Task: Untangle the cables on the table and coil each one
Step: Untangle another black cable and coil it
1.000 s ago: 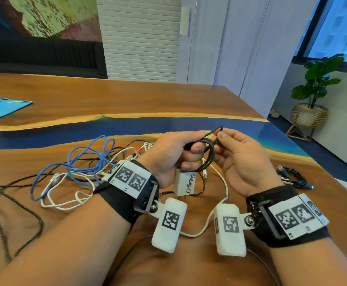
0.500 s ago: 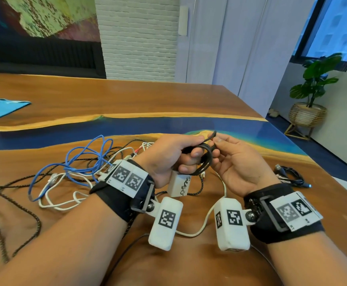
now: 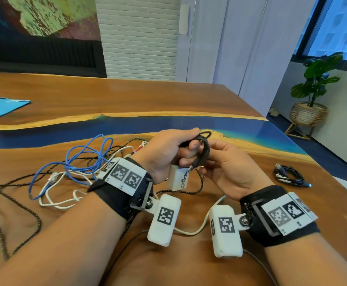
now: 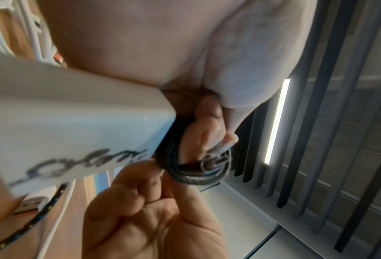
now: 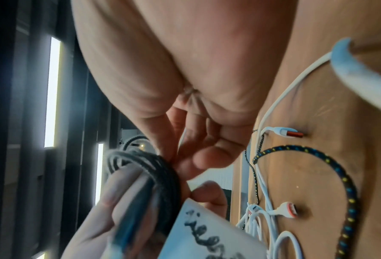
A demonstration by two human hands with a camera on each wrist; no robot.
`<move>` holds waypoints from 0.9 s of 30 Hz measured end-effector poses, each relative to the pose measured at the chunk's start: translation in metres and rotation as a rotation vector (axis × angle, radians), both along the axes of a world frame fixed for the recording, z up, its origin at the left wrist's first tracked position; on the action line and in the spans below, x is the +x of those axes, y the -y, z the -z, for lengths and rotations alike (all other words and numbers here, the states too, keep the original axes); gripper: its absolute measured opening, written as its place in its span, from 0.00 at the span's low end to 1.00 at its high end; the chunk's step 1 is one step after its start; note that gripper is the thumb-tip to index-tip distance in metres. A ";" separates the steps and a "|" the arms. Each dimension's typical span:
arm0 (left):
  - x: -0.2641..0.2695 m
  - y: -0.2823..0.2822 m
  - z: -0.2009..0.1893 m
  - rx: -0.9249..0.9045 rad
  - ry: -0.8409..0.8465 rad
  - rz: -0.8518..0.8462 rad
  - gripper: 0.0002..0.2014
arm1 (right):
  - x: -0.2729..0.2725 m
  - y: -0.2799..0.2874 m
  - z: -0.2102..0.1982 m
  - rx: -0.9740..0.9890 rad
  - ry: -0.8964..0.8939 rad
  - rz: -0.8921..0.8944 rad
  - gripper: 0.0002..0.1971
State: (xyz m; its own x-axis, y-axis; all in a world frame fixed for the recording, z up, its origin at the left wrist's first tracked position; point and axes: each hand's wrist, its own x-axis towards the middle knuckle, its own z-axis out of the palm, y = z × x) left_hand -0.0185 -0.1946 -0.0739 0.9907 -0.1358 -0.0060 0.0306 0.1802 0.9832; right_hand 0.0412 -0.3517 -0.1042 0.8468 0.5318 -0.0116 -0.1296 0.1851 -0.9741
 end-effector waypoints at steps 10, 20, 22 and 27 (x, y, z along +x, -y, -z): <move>0.011 -0.006 0.001 -0.133 -0.017 -0.206 0.22 | -0.006 -0.006 -0.006 -0.150 0.412 0.182 0.22; 0.009 0.002 0.001 -0.186 0.013 -0.182 0.21 | -0.016 -0.010 -0.010 -0.039 0.160 0.071 0.21; 0.010 0.003 0.002 -0.139 0.038 -0.194 0.21 | -0.018 -0.013 -0.005 -0.082 0.170 0.019 0.25; 0.016 -0.011 0.003 -0.041 0.071 -0.315 0.22 | -0.014 -0.004 -0.013 -0.070 0.147 0.014 0.16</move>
